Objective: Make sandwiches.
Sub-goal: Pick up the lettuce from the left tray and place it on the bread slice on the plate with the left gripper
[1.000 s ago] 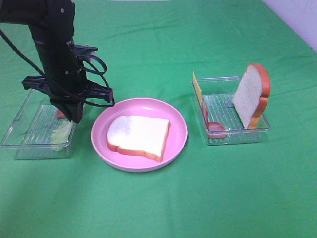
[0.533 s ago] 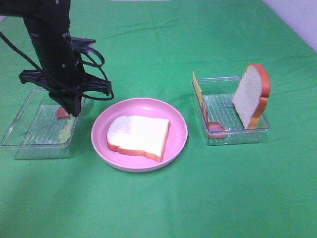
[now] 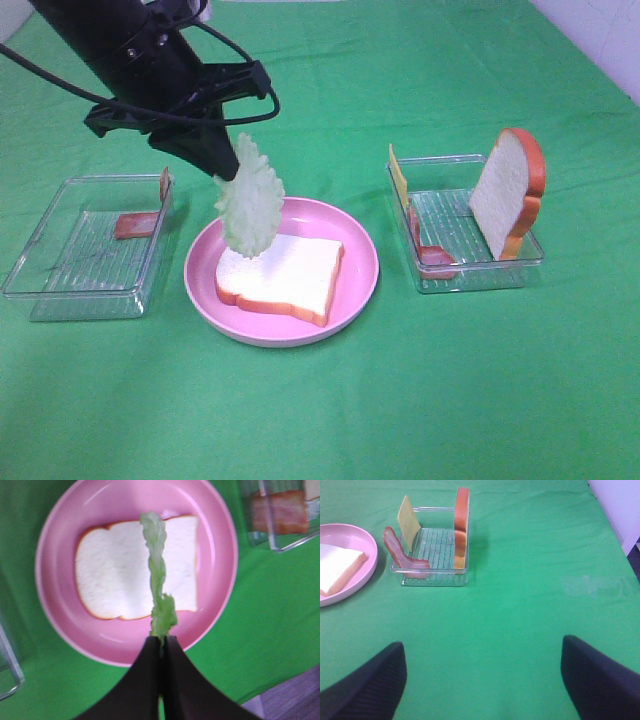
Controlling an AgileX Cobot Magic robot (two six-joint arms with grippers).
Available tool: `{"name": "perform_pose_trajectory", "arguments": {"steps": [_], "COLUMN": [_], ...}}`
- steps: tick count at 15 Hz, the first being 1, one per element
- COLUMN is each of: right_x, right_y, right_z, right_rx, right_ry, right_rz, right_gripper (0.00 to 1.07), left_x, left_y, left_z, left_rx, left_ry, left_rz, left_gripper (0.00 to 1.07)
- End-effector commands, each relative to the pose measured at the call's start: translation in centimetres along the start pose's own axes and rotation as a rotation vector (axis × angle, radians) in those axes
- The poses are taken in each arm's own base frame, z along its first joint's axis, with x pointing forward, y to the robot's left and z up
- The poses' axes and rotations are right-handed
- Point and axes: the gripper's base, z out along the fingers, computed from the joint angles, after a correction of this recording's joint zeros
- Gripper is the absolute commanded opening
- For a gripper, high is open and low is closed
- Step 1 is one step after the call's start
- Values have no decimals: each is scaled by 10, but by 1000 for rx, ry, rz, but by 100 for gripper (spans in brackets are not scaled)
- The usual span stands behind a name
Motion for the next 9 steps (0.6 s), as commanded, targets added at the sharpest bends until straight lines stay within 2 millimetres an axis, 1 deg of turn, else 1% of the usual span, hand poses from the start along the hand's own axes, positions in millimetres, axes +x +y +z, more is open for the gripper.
{"name": "perform_pose_trajectory", "arguments": {"steps": [1,2,4,5,7,8,9], "right_x": [1,1,1,1,1,1,1], "right_y": [0,0,0,0,0,0,0], "right_z": [-1,-1,-1,-1,-1,-1,-1], "right_rx": [8,8,8,8,8,8,8], "right_ry": [-20,-20,-20,-20,-20,-20,-20], "right_rz": [-4,-4,-4,-4,-4,-4,-4], "right_gripper": [79,79,79,79,79,79,79], "left_x": [-4,-3,3,4,6,5,5], "left_y": [-19,-25,-33,-33,-24,-18,-16], "left_z": [16,24,48,57,71,76,78], "left_rx": [172,205,220,214,164,129,115], "left_ry": [-29,-20,25,46,77,83,86], "left_rz": [15,27,54,61,80,97,106], "left_gripper": [0,0,0,0,0,0,0]}}
